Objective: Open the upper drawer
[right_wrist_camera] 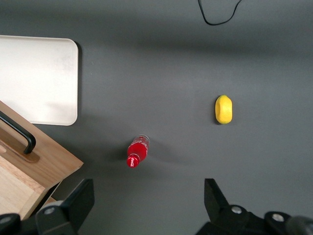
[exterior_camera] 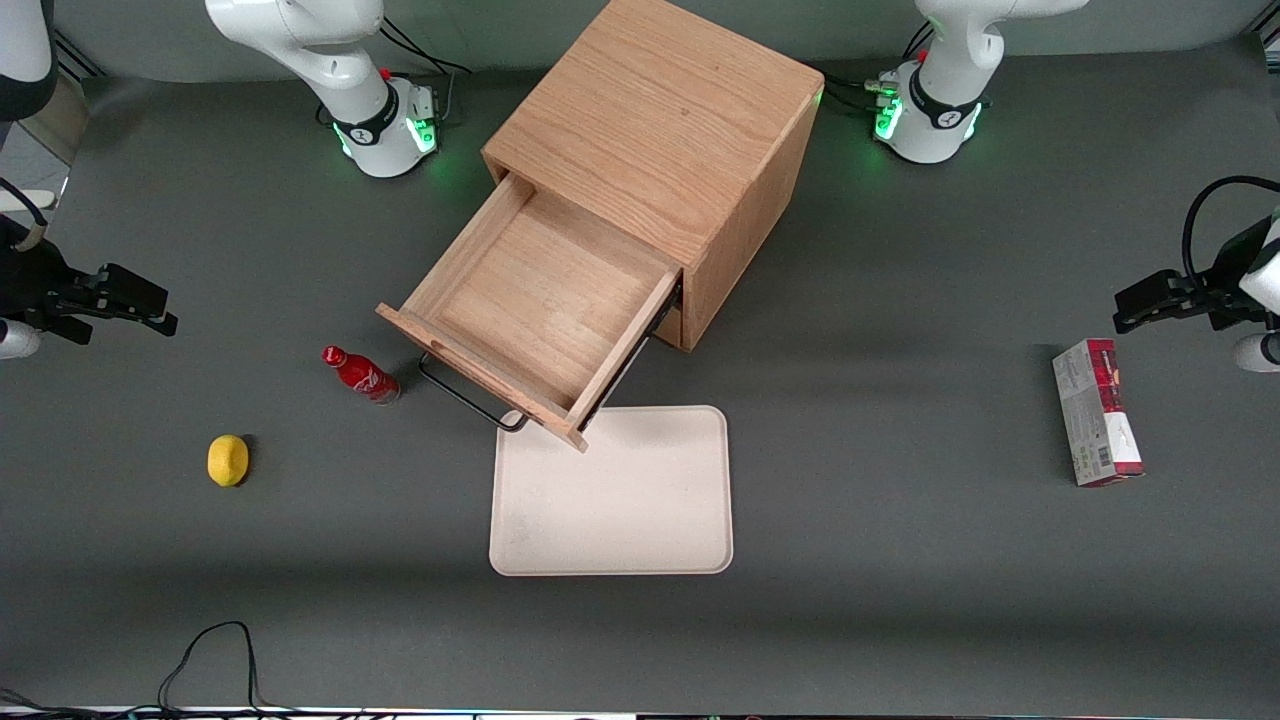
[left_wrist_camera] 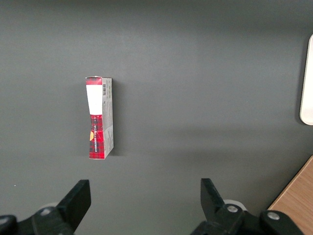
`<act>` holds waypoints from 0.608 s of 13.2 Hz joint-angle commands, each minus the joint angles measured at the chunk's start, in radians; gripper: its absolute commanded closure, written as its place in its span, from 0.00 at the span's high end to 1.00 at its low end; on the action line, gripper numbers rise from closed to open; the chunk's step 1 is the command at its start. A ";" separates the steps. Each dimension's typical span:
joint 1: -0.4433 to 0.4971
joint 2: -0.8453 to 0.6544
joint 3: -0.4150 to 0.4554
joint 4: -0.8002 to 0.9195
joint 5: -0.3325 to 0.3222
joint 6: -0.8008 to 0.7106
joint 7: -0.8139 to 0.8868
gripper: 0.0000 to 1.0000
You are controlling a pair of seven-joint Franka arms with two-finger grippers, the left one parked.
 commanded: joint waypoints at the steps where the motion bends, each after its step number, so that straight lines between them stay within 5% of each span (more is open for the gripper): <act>1: -0.009 -0.018 0.011 -0.019 -0.022 0.014 0.014 1.00; 8: 0.003 -0.015 -0.016 -0.012 -0.039 0.006 0.023 1.00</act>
